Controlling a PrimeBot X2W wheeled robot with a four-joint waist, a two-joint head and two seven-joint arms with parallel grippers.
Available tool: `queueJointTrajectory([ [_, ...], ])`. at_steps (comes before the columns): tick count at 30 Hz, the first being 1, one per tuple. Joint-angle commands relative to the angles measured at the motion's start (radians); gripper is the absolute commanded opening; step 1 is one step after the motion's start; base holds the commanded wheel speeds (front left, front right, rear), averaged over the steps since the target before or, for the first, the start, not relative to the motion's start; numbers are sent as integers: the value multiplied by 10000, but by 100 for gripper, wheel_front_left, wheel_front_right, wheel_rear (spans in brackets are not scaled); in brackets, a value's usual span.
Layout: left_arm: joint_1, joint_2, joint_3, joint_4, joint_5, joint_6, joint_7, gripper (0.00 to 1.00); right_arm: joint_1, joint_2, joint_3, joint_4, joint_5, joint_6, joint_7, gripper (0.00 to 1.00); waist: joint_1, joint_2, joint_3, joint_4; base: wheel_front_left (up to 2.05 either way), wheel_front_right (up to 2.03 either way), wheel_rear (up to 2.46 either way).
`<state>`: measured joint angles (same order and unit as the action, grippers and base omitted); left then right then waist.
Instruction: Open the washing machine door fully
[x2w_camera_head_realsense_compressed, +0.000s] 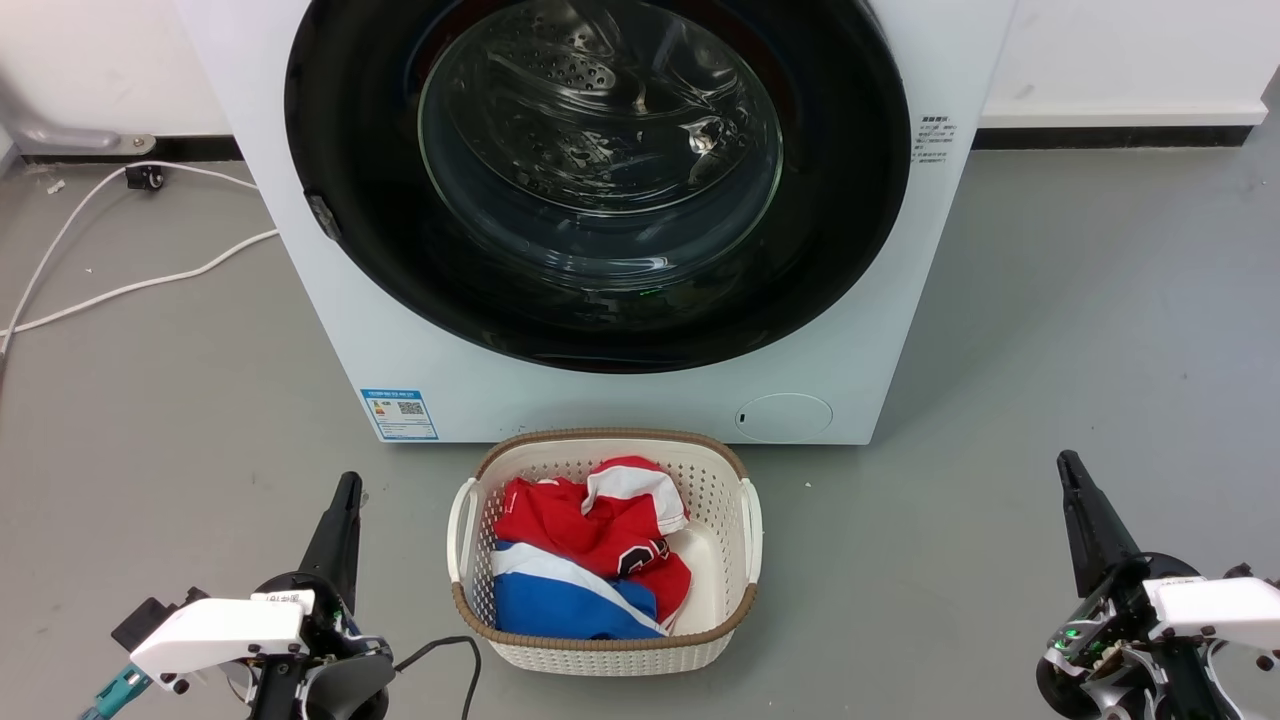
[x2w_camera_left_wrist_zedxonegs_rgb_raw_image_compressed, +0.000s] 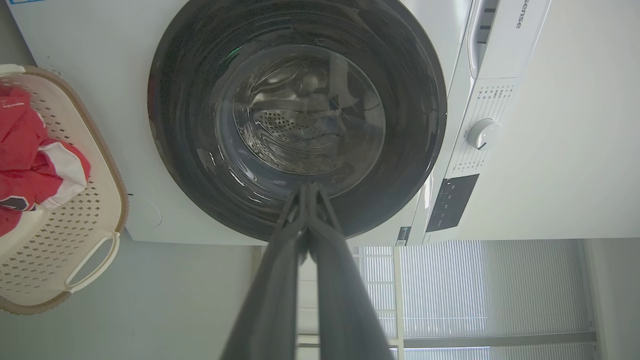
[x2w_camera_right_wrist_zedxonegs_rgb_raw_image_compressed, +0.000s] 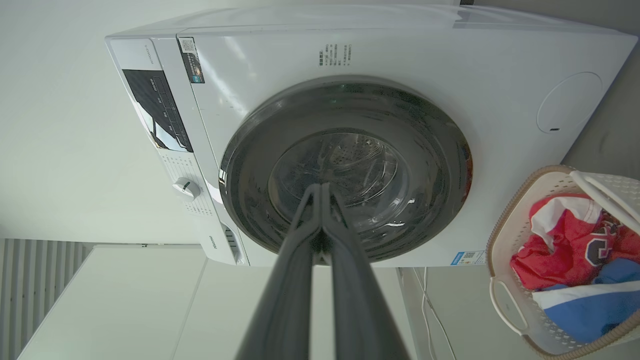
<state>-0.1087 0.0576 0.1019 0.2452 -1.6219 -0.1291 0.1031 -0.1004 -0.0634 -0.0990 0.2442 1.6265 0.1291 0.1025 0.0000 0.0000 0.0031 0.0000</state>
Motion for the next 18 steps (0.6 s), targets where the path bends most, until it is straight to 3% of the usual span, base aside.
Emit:
queueJointTrajectory([
  [1, 48, -7, 28, -14, 71, -29, 36, 0, -122, 32, -19, 15, -65, 29, 15, 0, 0, 0, 0, 0, 0, 0, 0],
  [18, 44, -28, 54, -12, 94, -29, 65, 0, -115, 57, -49, 15, -90, 29, 37, 0, 0, 0, 0, 0, 0, 0, 0],
])
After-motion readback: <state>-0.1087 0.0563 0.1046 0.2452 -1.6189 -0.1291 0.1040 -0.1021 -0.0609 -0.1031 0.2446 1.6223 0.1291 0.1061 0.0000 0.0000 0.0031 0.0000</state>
